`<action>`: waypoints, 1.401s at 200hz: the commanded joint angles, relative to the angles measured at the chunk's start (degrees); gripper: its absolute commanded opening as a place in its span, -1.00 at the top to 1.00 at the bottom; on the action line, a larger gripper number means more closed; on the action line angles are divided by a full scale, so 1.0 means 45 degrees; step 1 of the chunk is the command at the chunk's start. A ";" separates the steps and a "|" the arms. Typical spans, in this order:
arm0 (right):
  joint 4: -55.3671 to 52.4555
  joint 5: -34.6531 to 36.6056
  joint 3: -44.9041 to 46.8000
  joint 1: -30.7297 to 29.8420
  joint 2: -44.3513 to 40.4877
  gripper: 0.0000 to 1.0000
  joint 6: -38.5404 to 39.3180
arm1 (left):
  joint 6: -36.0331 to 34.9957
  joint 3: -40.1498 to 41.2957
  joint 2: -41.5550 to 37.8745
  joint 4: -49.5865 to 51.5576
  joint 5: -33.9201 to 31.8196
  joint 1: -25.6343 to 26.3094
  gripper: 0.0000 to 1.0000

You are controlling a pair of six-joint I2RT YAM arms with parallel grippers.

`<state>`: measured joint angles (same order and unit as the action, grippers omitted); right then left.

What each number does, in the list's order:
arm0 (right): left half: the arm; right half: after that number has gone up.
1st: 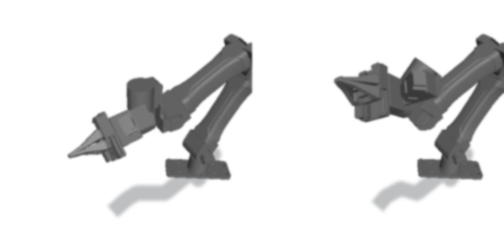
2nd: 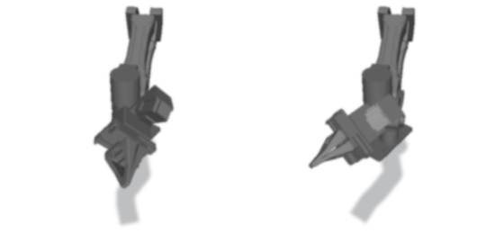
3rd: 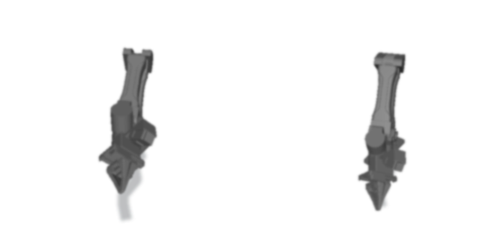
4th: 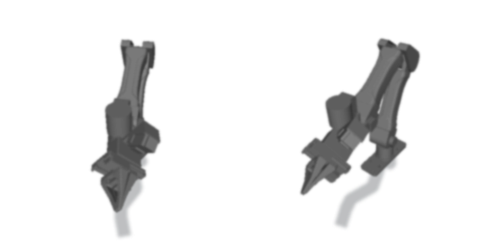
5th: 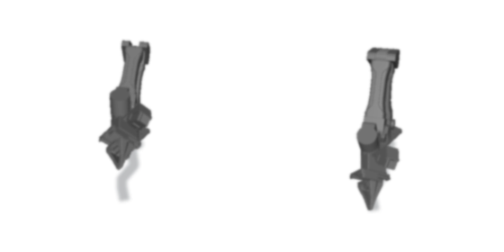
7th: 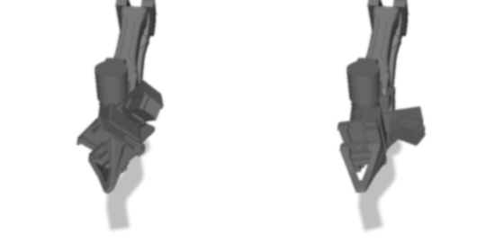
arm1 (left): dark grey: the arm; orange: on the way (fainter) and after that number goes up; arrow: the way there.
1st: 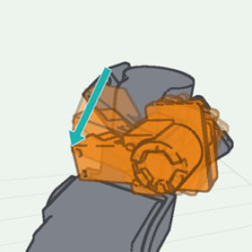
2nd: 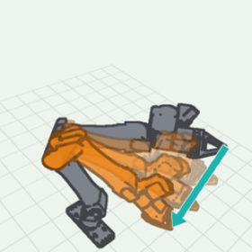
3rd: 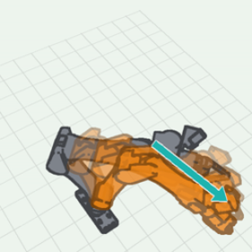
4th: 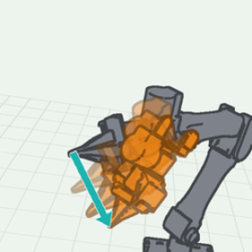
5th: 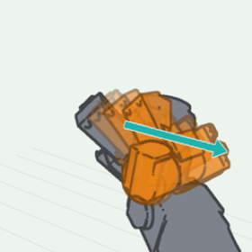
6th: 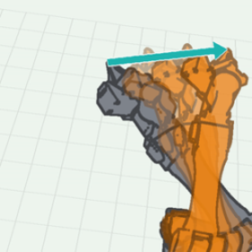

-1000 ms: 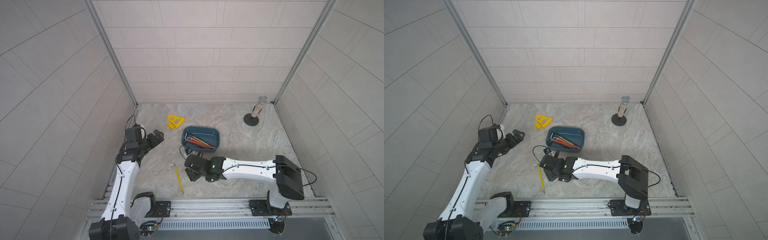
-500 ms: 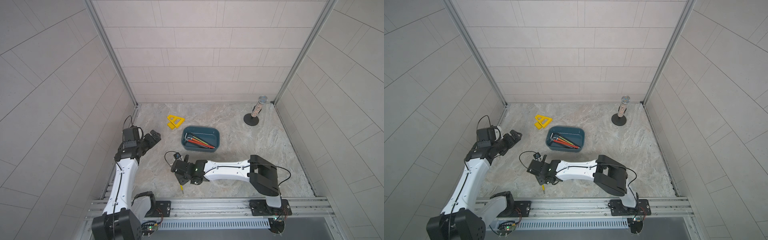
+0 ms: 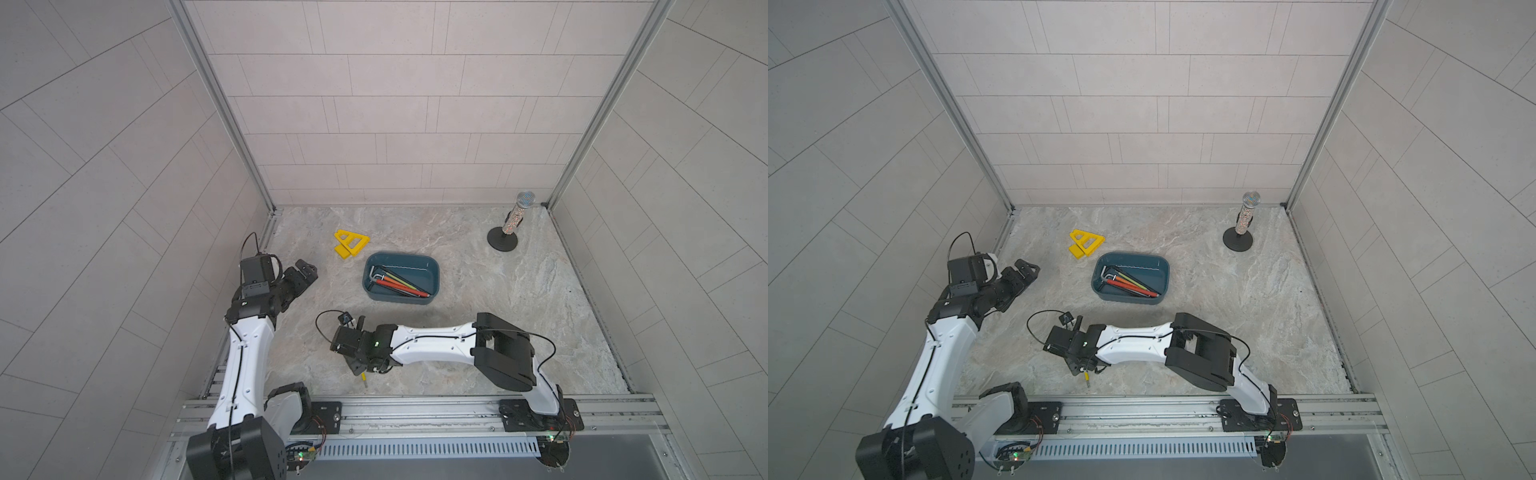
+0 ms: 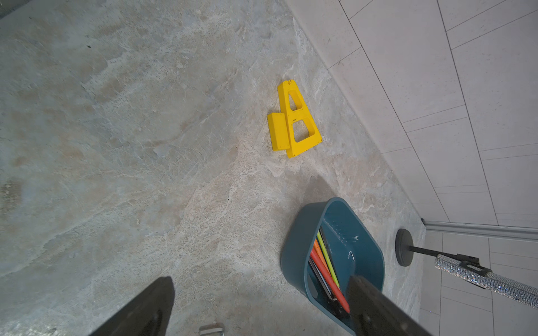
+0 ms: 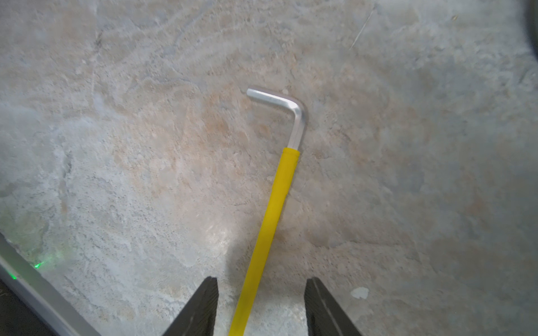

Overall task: Put the hex key on the desktop into the storage box
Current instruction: Pick up the Allen key from the center of the board.

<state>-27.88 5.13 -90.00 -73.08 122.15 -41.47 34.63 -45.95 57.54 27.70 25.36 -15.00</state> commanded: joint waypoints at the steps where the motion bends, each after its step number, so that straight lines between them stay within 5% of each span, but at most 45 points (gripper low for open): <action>1: -0.0462 0.0339 -0.0156 -0.0069 0.0275 -0.03 -0.0288 | 0.0058 -0.0131 -0.0032 -0.0180 0.0222 -0.0142 -1.00; 111: -0.0543 0.1507 0.1324 0.0129 -0.0770 0.08 -0.0514 | 0.0175 -0.0010 -0.0036 -0.0433 0.0553 -0.0200 -1.00; 178: 0.0394 0.0509 0.0885 0.0009 -0.0220 0.09 0.0017 | 0.0214 0.0013 -0.0021 -0.0473 0.0570 -0.0196 -1.00; 280: 0.0706 0.0859 0.1910 0.0000 -0.0015 0.42 -0.0487 | 0.0234 0.0032 -0.0052 -0.0531 0.0629 -0.0200 -1.00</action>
<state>-23.22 8.73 -84.36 -72.86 121.10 -42.52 35.59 -45.95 57.54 26.35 27.88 -15.42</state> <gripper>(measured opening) 0.316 0.999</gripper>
